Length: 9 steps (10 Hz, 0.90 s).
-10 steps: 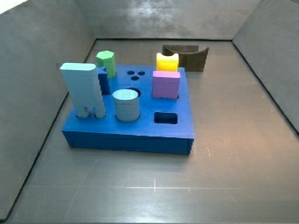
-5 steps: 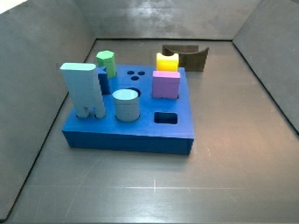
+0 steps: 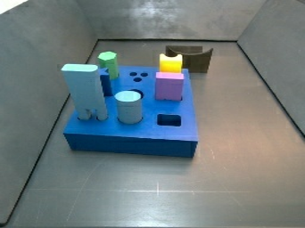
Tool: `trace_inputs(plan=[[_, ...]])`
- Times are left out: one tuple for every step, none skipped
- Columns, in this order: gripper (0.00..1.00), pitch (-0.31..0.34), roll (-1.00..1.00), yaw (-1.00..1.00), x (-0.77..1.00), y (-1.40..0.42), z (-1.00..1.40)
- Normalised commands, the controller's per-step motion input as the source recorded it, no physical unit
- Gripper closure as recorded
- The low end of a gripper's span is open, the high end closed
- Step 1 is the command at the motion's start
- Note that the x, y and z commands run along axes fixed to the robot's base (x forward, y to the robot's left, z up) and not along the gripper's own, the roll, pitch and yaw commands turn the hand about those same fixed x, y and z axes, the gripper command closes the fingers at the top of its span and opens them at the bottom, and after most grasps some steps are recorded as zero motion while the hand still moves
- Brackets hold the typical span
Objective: Pick up the round object. Move up. Place the round object on the fixture. Regrasp the round object. Move to above the board. Insert the round object.
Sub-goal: Place the round object on the fixture.
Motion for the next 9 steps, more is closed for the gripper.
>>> trace_inputs(plan=[[1.0, -0.025, -1.0, 0.2, 1.0, -0.15, -0.52], [1.0, -0.019, -1.0, 0.14, 1.0, -0.14, -0.52], [1.0, -0.004, -1.0, 0.11, 1.0, -0.1, -0.45], [1.0, 0.005, -1.0, 0.1, 1.0, -0.08, -0.37], [1.0, 0.012, -1.0, 0.09, 1.0, -0.07, -0.33], [1.0, 0.036, -1.0, 0.07, 1.0, -0.05, -0.29], [1.0, 0.062, -1.0, 0.06, 1.0, -0.03, -0.25], [1.0, 0.095, -1.0, 0.03, 1.0, -0.01, -0.21], [1.0, 0.113, -1.0, 0.02, 1.0, 0.0, -0.18]])
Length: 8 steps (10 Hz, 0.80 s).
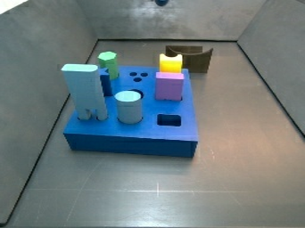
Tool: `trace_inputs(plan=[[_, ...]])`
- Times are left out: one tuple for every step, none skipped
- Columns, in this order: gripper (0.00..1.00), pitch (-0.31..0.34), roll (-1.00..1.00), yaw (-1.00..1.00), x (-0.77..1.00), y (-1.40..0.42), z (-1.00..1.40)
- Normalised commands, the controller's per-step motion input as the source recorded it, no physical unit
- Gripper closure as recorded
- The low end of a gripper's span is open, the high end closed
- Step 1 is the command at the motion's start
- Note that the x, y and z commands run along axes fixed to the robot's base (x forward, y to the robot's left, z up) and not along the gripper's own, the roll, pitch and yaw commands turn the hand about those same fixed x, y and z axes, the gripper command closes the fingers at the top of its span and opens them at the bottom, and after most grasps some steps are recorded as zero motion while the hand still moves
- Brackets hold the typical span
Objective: Pick up the round object. Move up. Place the round object on the fixture. Regrasp the round object. Move to above the board. Insert the round object.
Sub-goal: Place the round object on the fixture.
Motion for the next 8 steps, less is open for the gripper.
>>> trace_inputs(plan=[[1.0, 0.123, -0.88, -0.02, 1.0, 0.02, -0.15], [1.0, 0.119, -0.74, -0.05, 1.0, 0.03, -0.12], [1.0, 0.102, -0.54, -0.08, 1.0, 0.04, -0.08], [1.0, 0.094, -0.44, -0.09, 1.0, 0.05, -0.08], [1.0, 0.07, -0.23, -0.1, 0.85, 0.04, -0.04], [1.0, 0.053, -0.19, -0.1, 0.78, 0.03, -0.03], [1.0, 0.038, -0.16, -0.09, 0.64, 0.03, -0.02], [1.0, 0.038, -0.15, -0.07, 0.54, 0.03, -0.02]])
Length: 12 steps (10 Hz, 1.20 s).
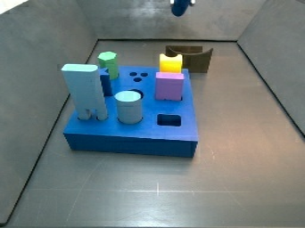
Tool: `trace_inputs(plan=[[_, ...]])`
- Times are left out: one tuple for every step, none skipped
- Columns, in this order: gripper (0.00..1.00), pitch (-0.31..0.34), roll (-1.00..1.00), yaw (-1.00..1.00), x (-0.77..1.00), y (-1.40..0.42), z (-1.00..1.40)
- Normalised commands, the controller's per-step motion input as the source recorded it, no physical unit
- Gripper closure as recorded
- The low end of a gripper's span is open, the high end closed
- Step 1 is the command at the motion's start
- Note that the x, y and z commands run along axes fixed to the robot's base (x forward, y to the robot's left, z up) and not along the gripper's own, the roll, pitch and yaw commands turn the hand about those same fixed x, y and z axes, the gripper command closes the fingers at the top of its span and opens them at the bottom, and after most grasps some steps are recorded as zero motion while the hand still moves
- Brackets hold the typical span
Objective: Pick up the round object. Move up. Place the round object on the fixture. Regrasp the round object. Move to above the board. Insert the round object.
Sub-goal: Place the round object on the fixture.
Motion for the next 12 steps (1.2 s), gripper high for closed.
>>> trace_inputs(plan=[[1.0, 0.04, -0.14, -0.06, 0.45, 0.03, -0.02], [1.0, 0.044, -0.14, -0.05, 0.37, 0.03, -0.02], [1.0, 0.058, -0.14, -0.04, 0.26, 0.03, -0.01], [1.0, 0.066, -0.14, -0.04, 0.18, 0.02, -0.01], [1.0, 0.223, -1.0, 0.07, 0.15, 0.13, -1.0], [1.0, 0.224, -1.0, 0.04, 0.14, 0.14, -1.0], [1.0, 0.249, -1.0, 0.0, 0.14, 0.14, -1.0], [1.0, 0.277, -0.9, -0.08, 0.16, 0.14, -1.0], [1.0, 0.255, -0.75, -0.13, 0.16, 0.14, -1.0], [1.0, 0.203, -0.53, -0.19, 0.18, 0.14, -1.0], [1.0, 0.163, -0.37, -0.22, 0.18, 0.15, -1.0], [1.0, 0.102, -0.23, -0.23, 0.19, 0.14, -1.0]])
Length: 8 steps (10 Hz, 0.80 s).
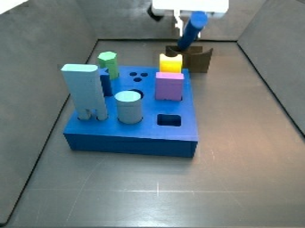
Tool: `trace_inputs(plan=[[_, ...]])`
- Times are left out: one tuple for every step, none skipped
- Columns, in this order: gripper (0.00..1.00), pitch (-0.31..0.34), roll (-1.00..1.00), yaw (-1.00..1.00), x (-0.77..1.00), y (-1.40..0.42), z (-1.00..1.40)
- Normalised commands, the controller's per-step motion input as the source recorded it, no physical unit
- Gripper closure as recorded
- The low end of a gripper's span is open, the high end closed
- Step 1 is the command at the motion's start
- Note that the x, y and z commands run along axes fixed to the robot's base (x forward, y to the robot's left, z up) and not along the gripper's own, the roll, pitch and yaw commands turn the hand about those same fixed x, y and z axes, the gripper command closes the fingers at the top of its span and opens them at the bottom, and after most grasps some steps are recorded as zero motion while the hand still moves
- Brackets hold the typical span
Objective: Pick up the round object. Move up. Place the round object on the fixture. Regrasp the round object. Move to above the board. Insert the round object.
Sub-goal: Place the round object on the fixture.
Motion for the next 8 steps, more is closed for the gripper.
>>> trace_inputs(plan=[[1.0, 0.067, -0.2, -0.23, 0.18, 0.12, -0.88], [1.0, 0.01, -0.18, -0.21, 0.13, 0.09, -0.62], [1.0, -0.021, -0.18, -0.19, 0.11, 0.07, -0.43], [1.0, -0.039, -0.15, -0.17, 0.09, 0.06, -0.3], [1.0, -0.055, -0.13, -0.14, 0.07, 0.03, -0.29], [1.0, -0.059, -0.12, -0.11, 0.07, 0.03, -0.28], [1.0, -0.058, -0.12, -0.08, 0.07, 0.02, -0.28], [0.0, 0.0, 0.0, 0.0, 0.0, 0.0, 0.0]])
